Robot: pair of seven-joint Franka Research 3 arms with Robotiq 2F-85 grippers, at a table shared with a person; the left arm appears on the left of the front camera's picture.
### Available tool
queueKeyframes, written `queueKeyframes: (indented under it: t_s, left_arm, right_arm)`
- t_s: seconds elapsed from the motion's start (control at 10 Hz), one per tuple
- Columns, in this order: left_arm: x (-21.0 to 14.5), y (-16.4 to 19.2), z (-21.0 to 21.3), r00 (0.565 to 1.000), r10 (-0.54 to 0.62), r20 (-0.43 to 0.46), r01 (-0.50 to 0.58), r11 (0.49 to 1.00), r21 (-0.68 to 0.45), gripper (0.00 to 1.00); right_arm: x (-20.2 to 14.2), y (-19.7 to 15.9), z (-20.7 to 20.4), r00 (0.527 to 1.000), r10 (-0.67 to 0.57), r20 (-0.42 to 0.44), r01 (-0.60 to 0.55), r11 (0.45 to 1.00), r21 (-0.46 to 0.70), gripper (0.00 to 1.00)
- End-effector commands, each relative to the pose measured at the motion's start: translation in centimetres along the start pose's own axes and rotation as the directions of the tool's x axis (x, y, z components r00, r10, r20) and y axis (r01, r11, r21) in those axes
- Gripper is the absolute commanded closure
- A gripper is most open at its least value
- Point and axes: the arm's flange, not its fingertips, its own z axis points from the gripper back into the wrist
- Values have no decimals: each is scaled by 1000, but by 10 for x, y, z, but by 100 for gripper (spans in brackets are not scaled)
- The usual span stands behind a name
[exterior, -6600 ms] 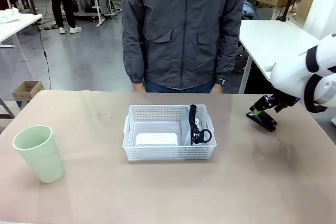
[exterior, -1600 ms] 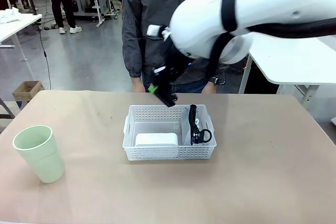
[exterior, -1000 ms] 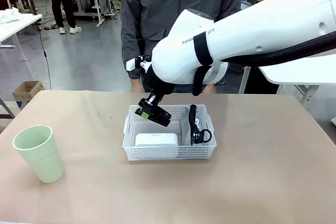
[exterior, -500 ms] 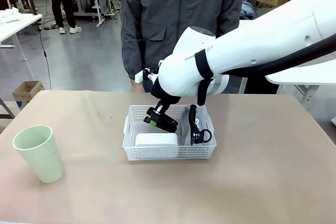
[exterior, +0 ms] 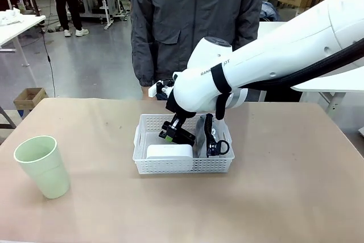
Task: Efficiently arrange items inside the basket to fit them all.
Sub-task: Pick up the Stapler and place it inside the Organizing basket.
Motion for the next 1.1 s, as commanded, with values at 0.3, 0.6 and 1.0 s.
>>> queueKeyframes:
  t_s: [0.3,0.6,1.0]
  left_arm:
    - [0,-2,2,1000,-6,-4,6,1000,-10,0]
    - [0,-2,2,1000,-6,-4,6,1000,-10,0]
    - [0,-2,2,1000,-6,-4,6,1000,-10,0]
  right_arm:
    - [-1,3,5,999,38,-8,-38,999,-4,2]
    - [1,4,12,999,46,11,-46,999,-9,0]
    - [1,11,84,999,4,-34,-5,1000,-28,0]
